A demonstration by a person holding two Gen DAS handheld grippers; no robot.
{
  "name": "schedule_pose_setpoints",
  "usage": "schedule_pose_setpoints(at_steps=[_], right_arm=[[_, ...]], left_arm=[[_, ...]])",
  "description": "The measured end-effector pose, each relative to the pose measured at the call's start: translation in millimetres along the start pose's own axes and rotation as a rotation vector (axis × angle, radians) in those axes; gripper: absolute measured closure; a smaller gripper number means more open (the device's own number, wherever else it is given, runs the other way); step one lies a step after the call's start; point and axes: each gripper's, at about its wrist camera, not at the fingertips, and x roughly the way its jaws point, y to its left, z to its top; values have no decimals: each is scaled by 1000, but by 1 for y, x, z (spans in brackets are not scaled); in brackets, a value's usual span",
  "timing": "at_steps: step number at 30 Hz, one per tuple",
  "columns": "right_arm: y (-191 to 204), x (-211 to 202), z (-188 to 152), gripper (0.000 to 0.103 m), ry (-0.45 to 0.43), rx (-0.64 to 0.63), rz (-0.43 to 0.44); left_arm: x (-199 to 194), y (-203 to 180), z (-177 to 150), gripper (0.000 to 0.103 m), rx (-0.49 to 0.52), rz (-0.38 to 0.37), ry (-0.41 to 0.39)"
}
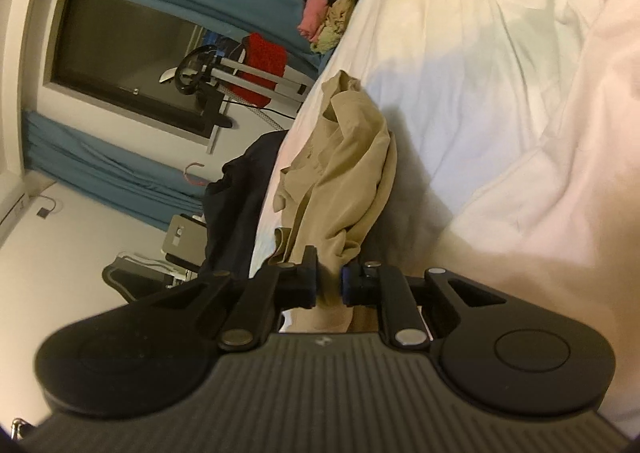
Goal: Fold clothes
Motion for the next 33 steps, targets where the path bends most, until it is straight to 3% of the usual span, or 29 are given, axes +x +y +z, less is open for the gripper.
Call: schedule_pose_setpoints(at_steps=[1,4,7,13,21,29,33], right_arm=[[0,1,0,89,0,-6,-5],[-2,3,0,89,-1,-25,-21],[-2,8,-2,89,23,-28,-34],[14,-9,-1,89,0,-29,13],[50,-92,-21,89,-45,-87,99],[22,-197,-89,89,15,-115,84],[5,-207,-94,89,26,-26,103]], left_arm=[[-1,1,-1,78,-2,5,-11],[-2,-1,-2,93,24,12,-46],[-3,-13,-3,95,84,11,-118],[-24,-44,-10,97,198,-93,-188],[-100,-80,-82,97,371,-132,-204],[-190,-19,-185,97,243,-39,-99],[-196,-12,-184,97,227,-41,-92]])
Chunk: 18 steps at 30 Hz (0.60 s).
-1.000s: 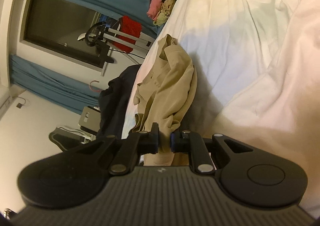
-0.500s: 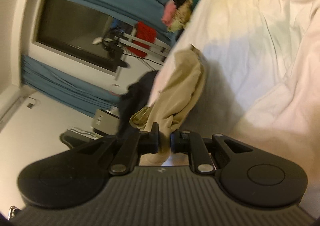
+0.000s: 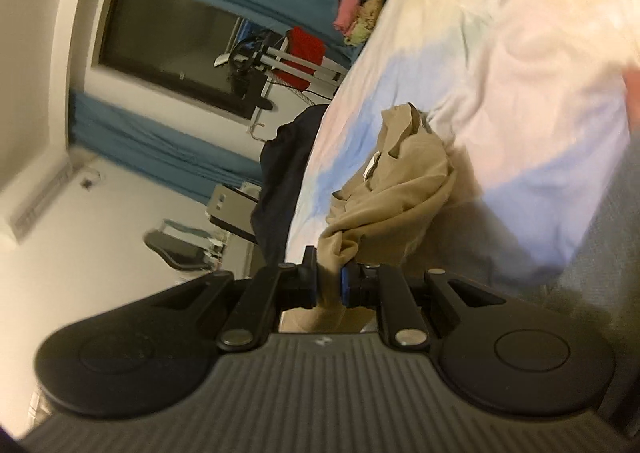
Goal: Fold clothes
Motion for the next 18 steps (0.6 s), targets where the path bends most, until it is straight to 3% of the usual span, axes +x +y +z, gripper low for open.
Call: schedule_pose_setpoints(at_steps=[6,15,18], right_arm=[[19,55,44,89,-7,-83,-21],[40,182,119,88,29,-88,-151],[32,220,133,88,37,-89,-185]], left_arm=[[51,-35,57,96,87,26,-65],[158,-64,159,96,98,226,-82],[188,-54,183,96,126,243,-86]])
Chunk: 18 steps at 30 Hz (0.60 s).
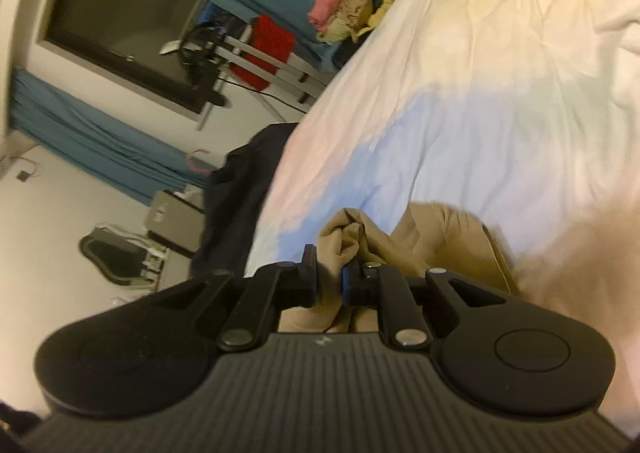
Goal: Fold clothes
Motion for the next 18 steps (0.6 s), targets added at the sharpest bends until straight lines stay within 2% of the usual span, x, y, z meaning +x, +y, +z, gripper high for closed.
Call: schedule_pose_setpoints(at_steps=[2,4,10,16,18], right_arm=[[-6,24,8,87,13,-14,-4],[-16,43,15,87,31,-20,0],[-54,90,22,87,108,52,-38],[-64,100,20,86,140,85,-43],[-64,94,17,84,130,80,-29]], left_arm=[[8,14,4,95,4,-29,-12],[24,33,7,94,-39,-62,-9],[70,63,17,94,-102,-37,31],[71,69,15,92,-100,-45,31],[67,63,13,83,-49,-25,29]])
